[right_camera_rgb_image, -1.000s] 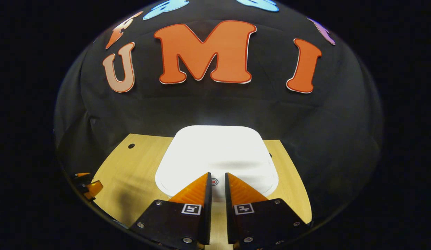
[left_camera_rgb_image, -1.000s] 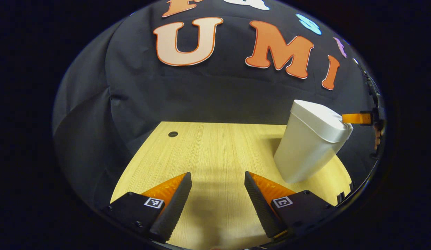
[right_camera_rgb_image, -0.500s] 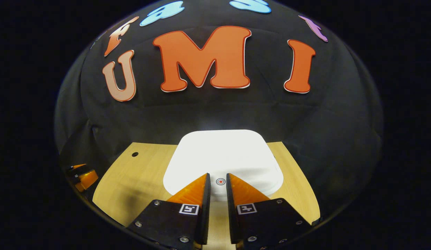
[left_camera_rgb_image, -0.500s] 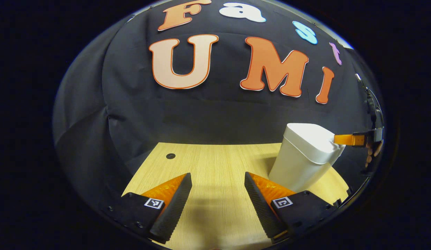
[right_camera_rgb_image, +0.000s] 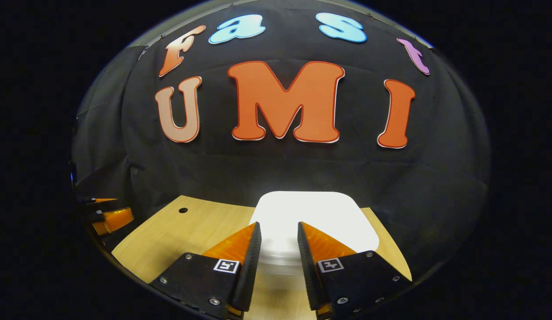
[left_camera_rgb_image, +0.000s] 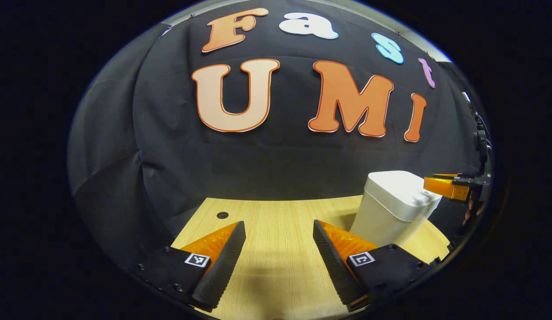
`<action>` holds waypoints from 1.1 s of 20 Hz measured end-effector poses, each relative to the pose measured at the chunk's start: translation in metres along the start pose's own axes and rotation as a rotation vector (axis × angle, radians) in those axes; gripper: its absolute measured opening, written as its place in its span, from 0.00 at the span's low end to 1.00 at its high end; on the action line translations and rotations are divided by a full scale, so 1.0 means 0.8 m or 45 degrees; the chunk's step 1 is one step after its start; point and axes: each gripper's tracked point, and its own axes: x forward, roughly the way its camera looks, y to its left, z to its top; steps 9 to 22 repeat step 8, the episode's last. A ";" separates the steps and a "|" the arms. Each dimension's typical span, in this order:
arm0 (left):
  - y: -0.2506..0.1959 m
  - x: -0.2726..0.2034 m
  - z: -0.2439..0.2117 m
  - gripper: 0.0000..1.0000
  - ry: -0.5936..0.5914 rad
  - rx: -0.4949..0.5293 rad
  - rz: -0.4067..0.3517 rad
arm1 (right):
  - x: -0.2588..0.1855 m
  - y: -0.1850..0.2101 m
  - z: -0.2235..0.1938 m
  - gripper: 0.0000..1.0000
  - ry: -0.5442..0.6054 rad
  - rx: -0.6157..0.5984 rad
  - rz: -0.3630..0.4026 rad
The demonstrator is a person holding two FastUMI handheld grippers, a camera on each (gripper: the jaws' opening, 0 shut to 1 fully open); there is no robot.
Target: Press the lid of the desktop garbage bin to open it, pick up the crumpled paper on the desktop and throw it into the bin, then pick up the pop can on the desktop and drop it into the bin, and finally close the garbage bin lid.
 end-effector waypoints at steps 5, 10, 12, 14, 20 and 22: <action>0.000 0.001 0.012 0.98 -0.053 0.018 0.017 | -0.002 0.018 -0.011 0.61 -0.022 -0.008 0.012; -0.003 -0.002 0.013 0.97 -0.056 -0.005 0.014 | -0.006 0.034 -0.016 0.67 -0.033 0.000 0.047; -0.003 -0.002 0.013 0.97 -0.056 -0.005 0.014 | -0.006 0.034 -0.016 0.67 -0.033 0.000 0.047; -0.003 -0.002 0.013 0.97 -0.056 -0.005 0.014 | -0.006 0.034 -0.016 0.67 -0.033 0.000 0.047; -0.003 -0.002 0.013 0.97 -0.056 -0.005 0.014 | -0.006 0.034 -0.016 0.67 -0.033 0.000 0.047; -0.003 -0.002 0.013 0.97 -0.056 -0.005 0.014 | -0.006 0.034 -0.016 0.67 -0.033 0.000 0.047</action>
